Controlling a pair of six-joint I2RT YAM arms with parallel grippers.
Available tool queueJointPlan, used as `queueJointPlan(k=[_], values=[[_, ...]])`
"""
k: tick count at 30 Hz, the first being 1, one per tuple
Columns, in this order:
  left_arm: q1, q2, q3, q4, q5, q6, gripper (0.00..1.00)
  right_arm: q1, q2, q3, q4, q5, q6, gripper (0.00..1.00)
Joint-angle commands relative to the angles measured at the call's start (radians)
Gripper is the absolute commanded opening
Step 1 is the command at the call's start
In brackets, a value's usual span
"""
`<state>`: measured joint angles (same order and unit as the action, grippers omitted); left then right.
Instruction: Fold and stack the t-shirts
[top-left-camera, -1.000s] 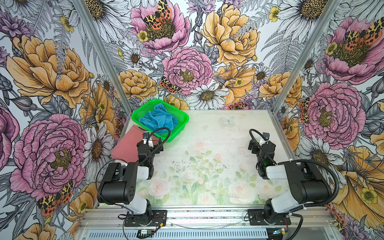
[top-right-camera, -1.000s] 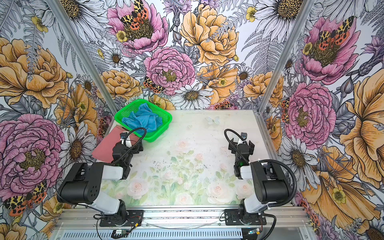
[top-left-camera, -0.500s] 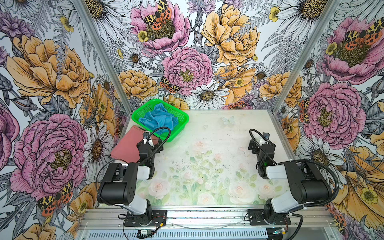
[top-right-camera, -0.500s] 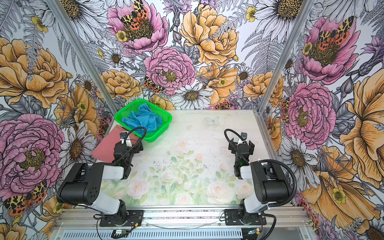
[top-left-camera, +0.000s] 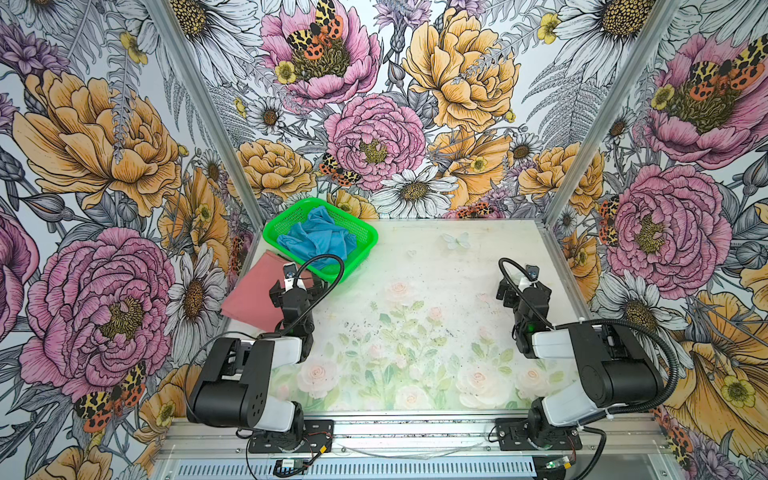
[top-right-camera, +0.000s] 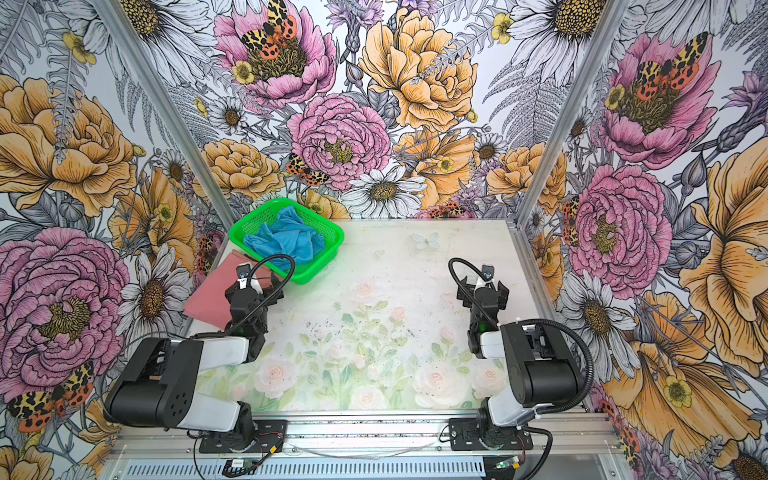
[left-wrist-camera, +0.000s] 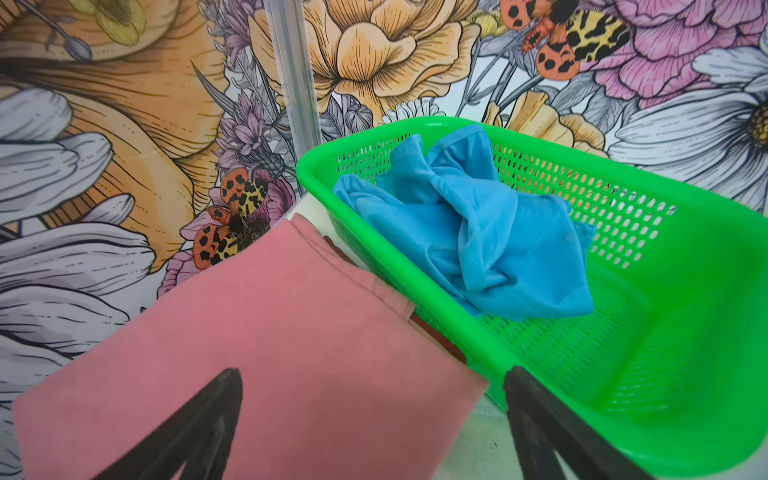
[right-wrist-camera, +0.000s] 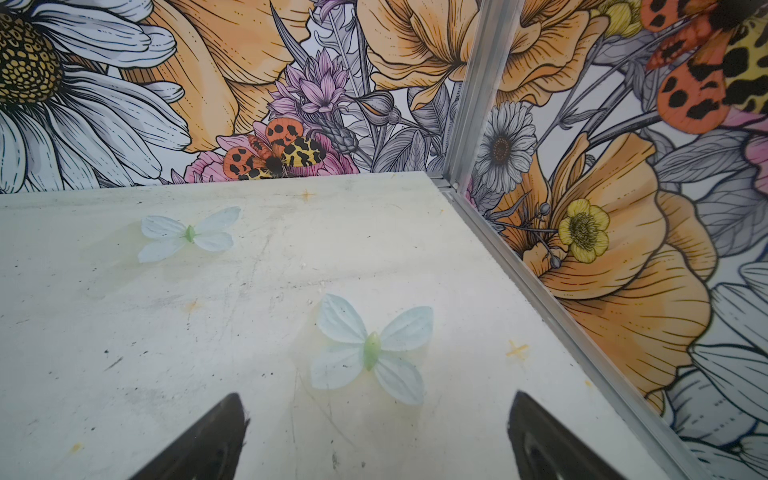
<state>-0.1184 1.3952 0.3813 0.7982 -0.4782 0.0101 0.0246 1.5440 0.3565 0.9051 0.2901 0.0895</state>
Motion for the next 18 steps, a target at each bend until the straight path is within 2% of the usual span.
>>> queueJointPlan(k=[1,3,5,7,9,11,13,15,18], values=[[-0.054,-0.103,0.083,-0.165,-0.265,-0.033,0.99,-0.008,-0.007,0.015,0.01,-0.014,0.013,1.0],[-0.076,-0.173,0.156,-0.39,-0.345,-0.157,0.99,-0.009,-0.006,0.015,0.011,-0.014,0.012,1.0],[-0.082,-0.205,0.26,-0.675,-0.398,-0.346,0.99,-0.008,-0.006,0.016,0.01,-0.014,0.013,1.0],[-0.086,-0.192,0.378,-0.964,-0.407,-0.494,0.99,-0.009,-0.005,0.018,0.006,-0.019,0.012,0.99],[-0.089,-0.162,0.466,-1.15,-0.383,-0.581,0.99,-0.02,-0.013,0.027,-0.015,-0.082,-0.002,1.0],[-0.089,-0.131,0.527,-1.251,-0.291,-0.592,0.99,-0.016,-0.046,0.068,-0.115,-0.158,-0.035,1.0],[-0.086,-0.105,0.562,-1.342,-0.203,-0.638,0.99,0.001,-0.103,0.137,-0.282,-0.145,-0.044,0.99],[-0.068,-0.096,0.558,-1.397,-0.142,-0.681,0.99,0.006,-0.173,0.22,-0.502,-0.174,-0.029,0.99],[0.009,-0.128,0.487,-1.422,-0.034,-0.747,0.99,0.042,-0.284,0.345,-0.804,-0.228,0.022,0.99]])
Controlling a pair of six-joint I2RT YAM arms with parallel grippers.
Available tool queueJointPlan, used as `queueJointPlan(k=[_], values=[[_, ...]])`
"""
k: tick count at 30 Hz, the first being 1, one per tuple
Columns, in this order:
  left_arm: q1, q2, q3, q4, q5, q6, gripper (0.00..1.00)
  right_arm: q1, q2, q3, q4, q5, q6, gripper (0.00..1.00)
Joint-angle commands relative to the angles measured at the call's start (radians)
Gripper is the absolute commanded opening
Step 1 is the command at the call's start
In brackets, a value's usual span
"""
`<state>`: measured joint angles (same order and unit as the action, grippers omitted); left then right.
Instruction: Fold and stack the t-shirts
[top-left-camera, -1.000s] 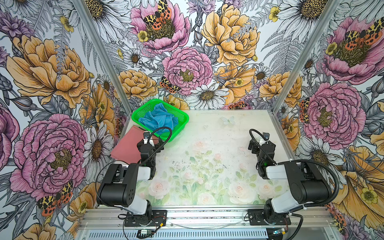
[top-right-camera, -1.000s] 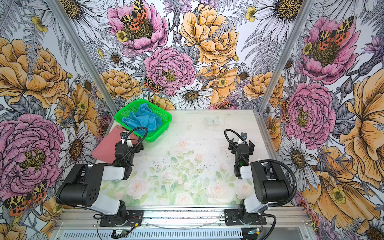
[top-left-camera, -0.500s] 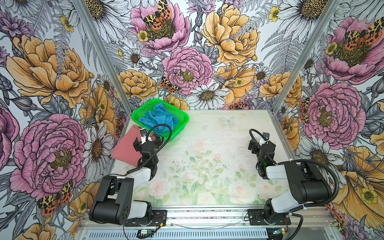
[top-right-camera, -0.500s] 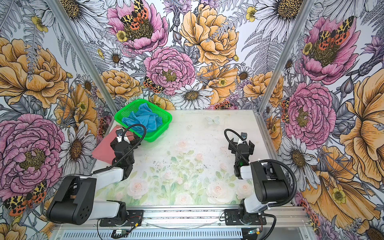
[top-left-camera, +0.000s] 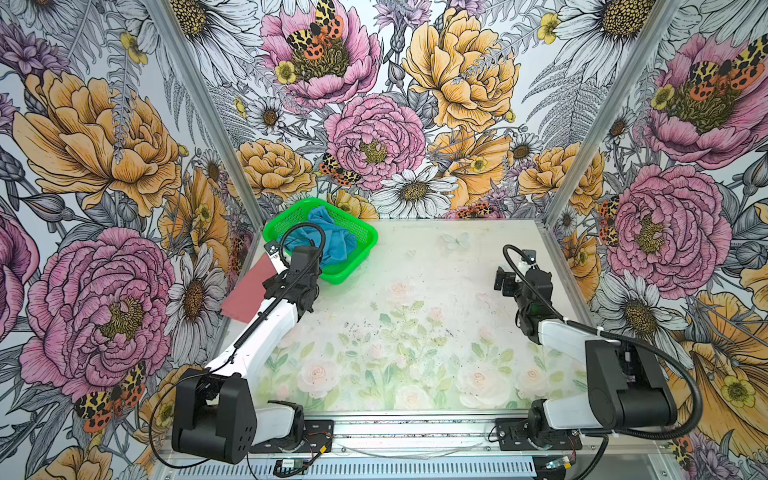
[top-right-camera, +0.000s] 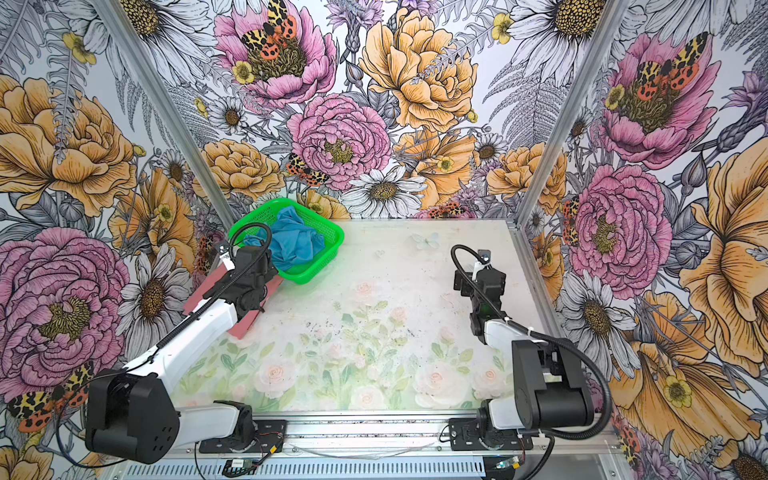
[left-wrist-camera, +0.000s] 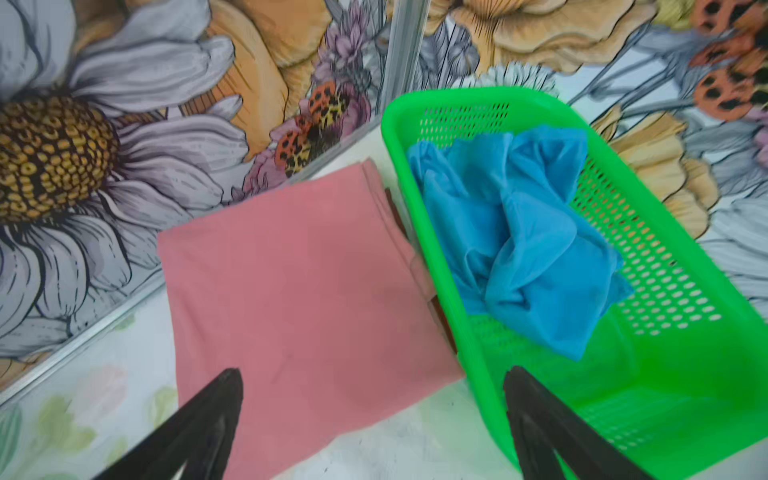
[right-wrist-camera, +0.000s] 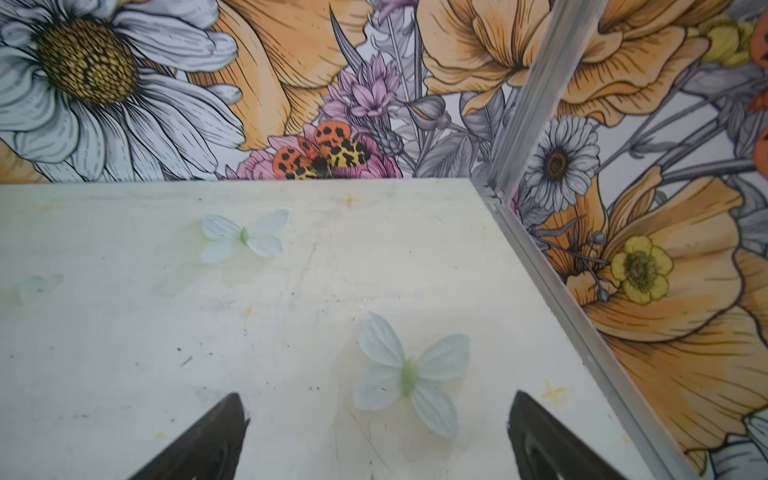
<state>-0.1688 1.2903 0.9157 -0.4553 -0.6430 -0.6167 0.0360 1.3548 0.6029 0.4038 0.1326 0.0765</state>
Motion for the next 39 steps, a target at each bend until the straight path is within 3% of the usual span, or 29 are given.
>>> queueJointPlan(k=[1,4,10,14,23,27,32,39], values=[[0.092,-0.042,-0.079,-0.156,0.186,-0.132,0.98,0.054,-0.138,0.133,-0.382,-0.07,0.054,1.0],[0.154,-0.068,-0.144,-0.116,0.294,-0.123,0.91,0.161,-0.237,0.173,-0.503,-0.065,0.078,1.0],[0.219,0.004,-0.166,-0.086,0.396,-0.115,0.84,0.298,-0.339,0.16,-0.558,-0.085,0.193,0.99],[0.25,0.067,-0.158,-0.04,0.486,-0.121,0.67,0.372,-0.339,0.164,-0.59,-0.048,0.196,0.99],[0.264,0.148,-0.153,-0.004,0.508,-0.117,0.39,0.39,-0.35,0.157,-0.603,-0.029,0.192,0.99],[0.27,0.163,-0.15,-0.004,0.518,-0.114,0.16,0.391,-0.347,0.16,-0.602,-0.033,0.191,1.0],[0.275,0.134,-0.146,-0.008,0.506,-0.099,0.0,0.391,-0.313,0.171,-0.602,-0.053,0.184,0.99],[0.28,0.026,-0.127,-0.033,0.515,-0.077,0.0,0.399,-0.292,0.186,-0.601,-0.075,0.184,0.99]])
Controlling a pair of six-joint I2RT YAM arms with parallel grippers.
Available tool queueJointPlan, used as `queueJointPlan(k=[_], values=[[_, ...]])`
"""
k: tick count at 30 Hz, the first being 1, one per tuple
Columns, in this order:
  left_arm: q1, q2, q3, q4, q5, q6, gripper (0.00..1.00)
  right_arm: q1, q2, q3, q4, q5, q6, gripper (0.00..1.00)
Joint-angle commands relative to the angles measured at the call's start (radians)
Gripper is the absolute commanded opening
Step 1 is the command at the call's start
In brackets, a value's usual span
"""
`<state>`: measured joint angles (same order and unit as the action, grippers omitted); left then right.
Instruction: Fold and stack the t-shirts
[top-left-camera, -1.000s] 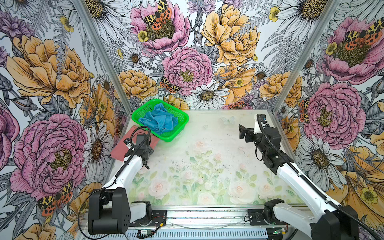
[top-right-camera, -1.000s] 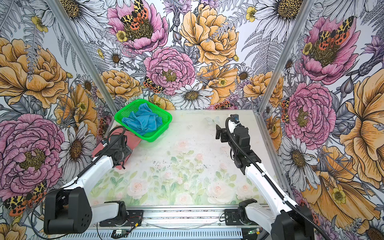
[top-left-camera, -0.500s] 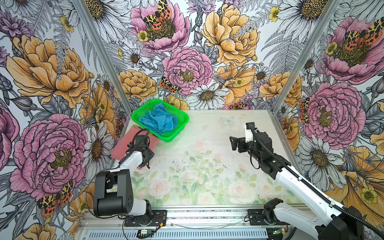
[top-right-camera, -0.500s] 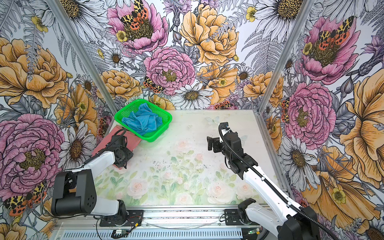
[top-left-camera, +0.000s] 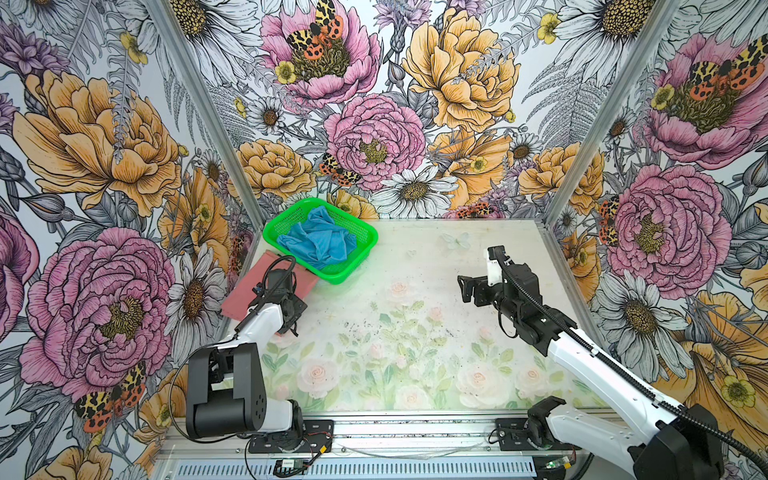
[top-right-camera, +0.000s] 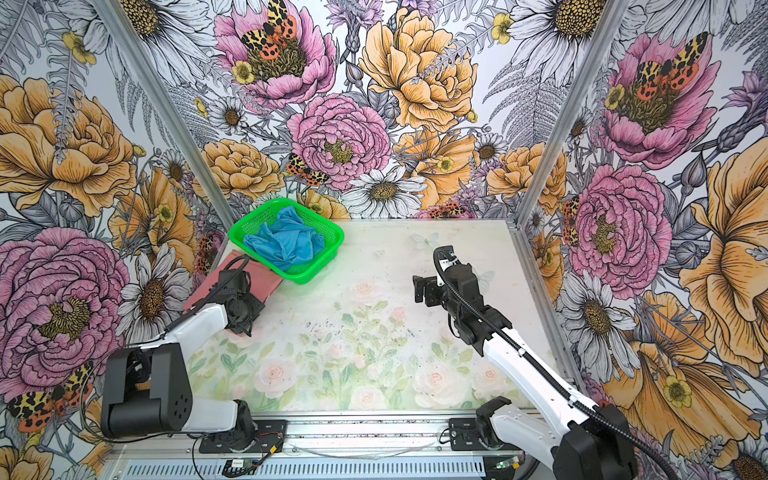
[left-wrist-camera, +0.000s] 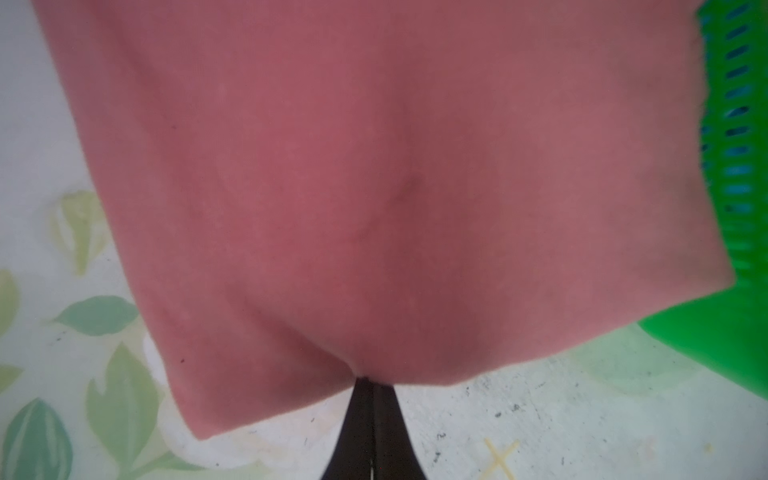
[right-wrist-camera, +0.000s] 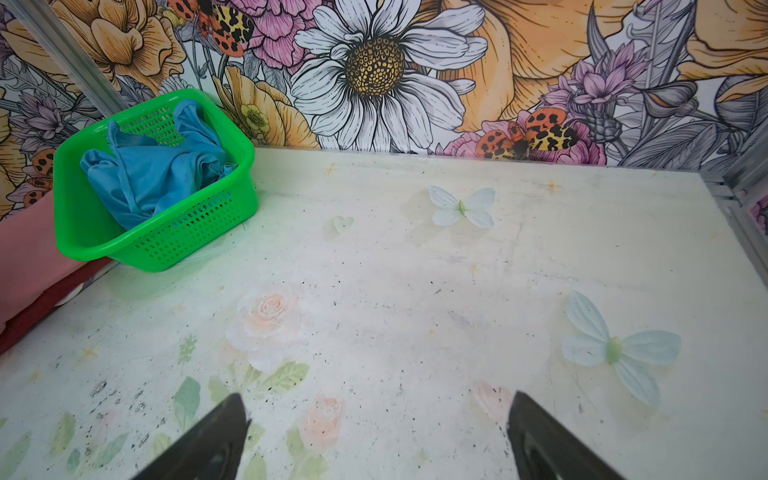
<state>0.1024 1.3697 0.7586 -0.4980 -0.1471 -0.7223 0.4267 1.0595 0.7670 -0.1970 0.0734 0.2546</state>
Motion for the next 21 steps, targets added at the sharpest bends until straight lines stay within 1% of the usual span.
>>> queueJointPlan(k=[1,6,10,13,18,19,21], values=[[0.008,-0.066,0.043,0.0,0.024,0.035,0.0,0.01,0.005,0.026,0.001,-0.018,0.006,0.99],[0.002,-0.111,0.125,-0.062,0.064,0.073,0.0,0.018,0.011,0.041,-0.001,-0.047,0.005,0.99],[-0.006,-0.153,0.194,-0.126,0.06,0.115,0.0,0.026,0.024,0.051,0.001,-0.046,0.004,0.99],[-0.009,-0.179,0.223,-0.154,0.039,0.144,0.0,0.03,0.037,0.058,0.001,-0.049,0.001,0.99],[-0.003,-0.152,0.217,-0.163,0.054,0.16,0.0,0.041,0.052,0.068,-0.001,-0.063,-0.005,0.99],[-0.004,-0.141,0.21,-0.163,0.063,0.158,0.06,0.044,0.052,0.067,-0.001,-0.063,-0.005,0.99],[-0.004,-0.122,0.201,-0.163,0.082,0.156,0.44,0.046,0.05,0.065,0.0,-0.061,-0.007,0.99]])
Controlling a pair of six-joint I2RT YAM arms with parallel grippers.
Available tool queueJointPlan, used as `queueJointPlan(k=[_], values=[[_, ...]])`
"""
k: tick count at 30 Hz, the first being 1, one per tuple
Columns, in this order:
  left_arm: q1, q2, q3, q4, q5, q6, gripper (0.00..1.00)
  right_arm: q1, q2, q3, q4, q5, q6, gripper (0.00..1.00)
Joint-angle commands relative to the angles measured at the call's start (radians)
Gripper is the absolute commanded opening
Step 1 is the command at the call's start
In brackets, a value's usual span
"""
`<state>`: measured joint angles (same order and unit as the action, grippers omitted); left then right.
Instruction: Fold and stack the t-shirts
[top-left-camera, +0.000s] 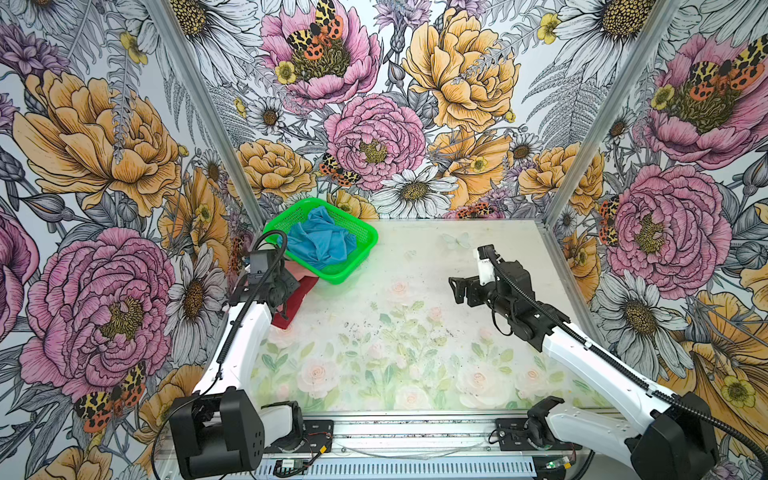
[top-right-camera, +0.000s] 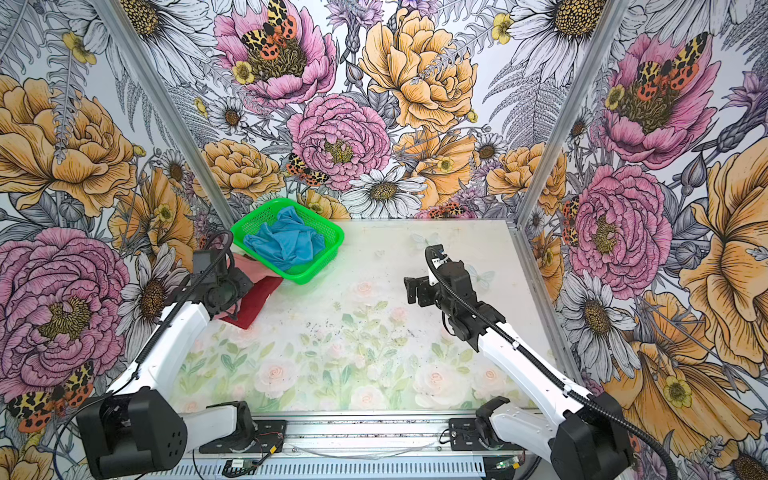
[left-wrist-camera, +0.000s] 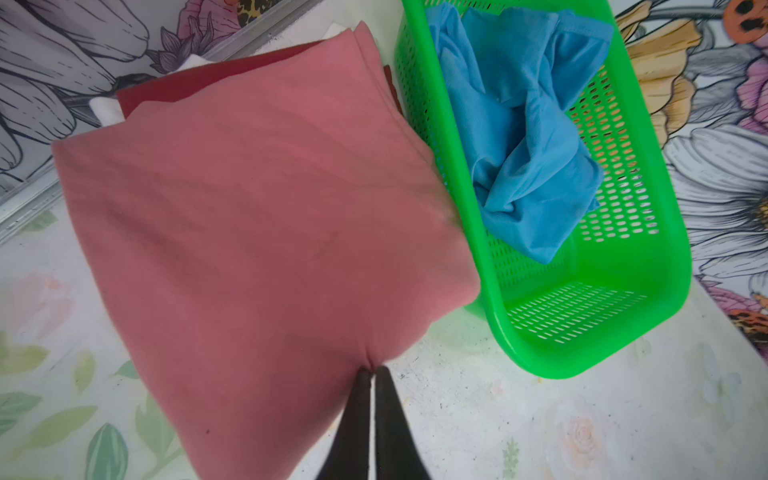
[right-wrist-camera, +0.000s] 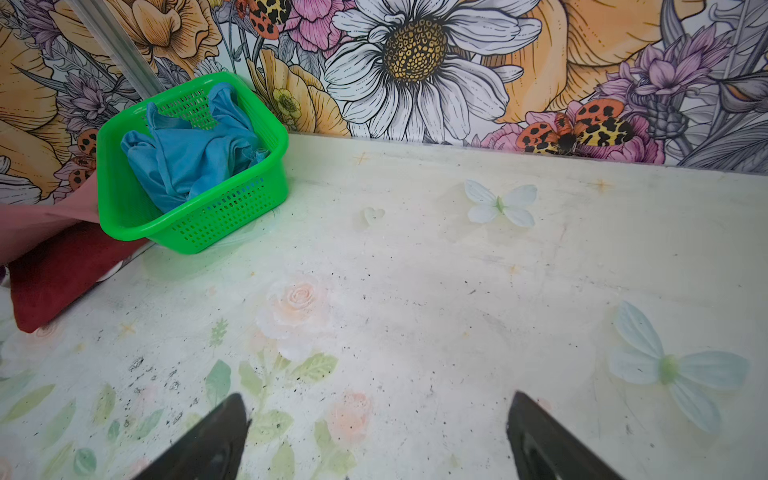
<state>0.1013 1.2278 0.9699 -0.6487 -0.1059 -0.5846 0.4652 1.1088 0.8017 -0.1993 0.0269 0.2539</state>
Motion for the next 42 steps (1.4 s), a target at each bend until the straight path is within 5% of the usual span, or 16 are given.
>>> queueJointPlan(k=[1,3,8,14,19,26,31,35,36,38,42], values=[[-0.003,0.027,-0.014,-0.011,0.044,0.016,0.58,0.008,0.0,0.03,0.001,-0.015,-0.006,0.99],[-0.005,0.036,-0.016,-0.012,0.046,0.017,0.98,0.009,0.0,0.028,0.002,-0.017,-0.008,0.99],[0.0,0.034,0.007,-0.01,0.068,0.026,0.99,0.012,0.009,0.03,0.002,-0.027,-0.005,0.99],[-0.063,0.139,0.114,0.116,0.307,0.08,0.99,0.016,0.025,0.034,0.0,-0.038,-0.002,0.99],[-0.152,0.366,0.374,0.119,0.272,0.116,0.99,0.016,0.044,0.047,-0.019,-0.059,0.037,0.99],[-0.155,0.771,0.755,-0.005,0.077,0.162,0.96,0.056,-0.009,0.017,-0.048,-0.08,0.097,0.98],[-0.137,0.934,0.914,-0.057,0.017,0.17,0.94,0.073,-0.069,-0.018,-0.079,-0.047,0.113,0.98],[-0.127,1.04,1.023,-0.083,0.024,0.177,0.82,0.076,-0.077,-0.024,-0.086,-0.041,0.12,0.98],[-0.124,1.059,1.047,-0.084,0.048,0.182,0.63,0.077,-0.074,-0.021,-0.088,-0.041,0.121,0.98],[-0.121,1.071,1.084,-0.083,0.117,0.176,0.03,0.08,-0.067,-0.012,-0.089,-0.039,0.122,0.98],[-0.17,0.971,1.135,-0.077,0.207,0.218,0.0,0.084,-0.046,0.015,-0.09,-0.041,0.118,0.98]])
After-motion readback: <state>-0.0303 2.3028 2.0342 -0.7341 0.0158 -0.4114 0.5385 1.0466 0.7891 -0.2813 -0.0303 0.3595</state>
